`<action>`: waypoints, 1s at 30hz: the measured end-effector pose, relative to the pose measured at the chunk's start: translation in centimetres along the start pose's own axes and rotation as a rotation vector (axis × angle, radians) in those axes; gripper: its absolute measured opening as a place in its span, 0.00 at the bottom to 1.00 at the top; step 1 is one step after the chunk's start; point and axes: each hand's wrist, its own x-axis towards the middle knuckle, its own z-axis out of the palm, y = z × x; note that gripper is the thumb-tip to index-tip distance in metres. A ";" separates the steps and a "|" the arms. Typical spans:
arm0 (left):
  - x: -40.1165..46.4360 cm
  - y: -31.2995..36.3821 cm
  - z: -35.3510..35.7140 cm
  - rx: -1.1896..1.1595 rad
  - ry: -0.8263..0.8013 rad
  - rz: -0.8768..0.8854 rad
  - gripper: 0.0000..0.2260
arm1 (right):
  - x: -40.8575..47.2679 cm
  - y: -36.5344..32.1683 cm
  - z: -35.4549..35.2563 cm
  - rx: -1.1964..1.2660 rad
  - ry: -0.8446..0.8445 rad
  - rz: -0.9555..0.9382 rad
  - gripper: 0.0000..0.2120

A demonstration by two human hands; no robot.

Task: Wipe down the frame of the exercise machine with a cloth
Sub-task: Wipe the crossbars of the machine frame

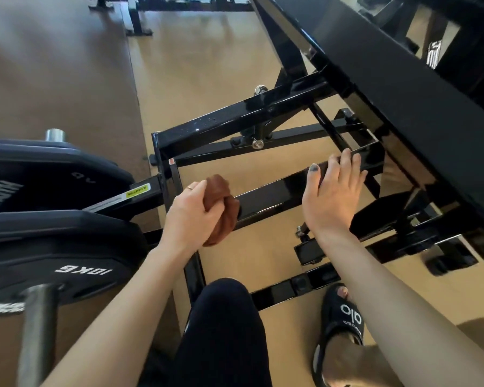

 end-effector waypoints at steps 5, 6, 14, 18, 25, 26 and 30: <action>2.6 4.2 3.0 0.075 -0.009 0.024 0.09 | 0.1 -2.0 0.1 -0.080 -0.025 0.028 0.37; 3.4 5.8 4.2 0.092 -0.025 0.061 0.11 | 0.0 -2.6 0.2 -0.063 -0.038 0.017 0.37; 2.6 1.3 -0.1 0.135 -0.083 0.061 0.11 | -1.8 -5.1 1.4 0.058 -0.197 -0.241 0.32; 1.5 -3.2 -4.3 0.337 -0.021 -0.099 0.14 | -3.4 -8.6 3.2 0.016 -0.301 -0.385 0.30; -1.6 -3.0 -3.7 0.042 0.212 -0.268 0.15 | -3.5 -12.2 4.9 -0.024 -0.445 -0.472 0.34; -1.6 -3.1 -3.6 0.019 0.249 -0.271 0.13 | -3.5 -12.4 5.2 -0.063 -0.465 -0.464 0.34; 2.3 -4.1 -3.5 0.181 0.337 -0.251 0.11 | -3.7 -13.1 6.1 -0.252 -0.431 -0.470 0.36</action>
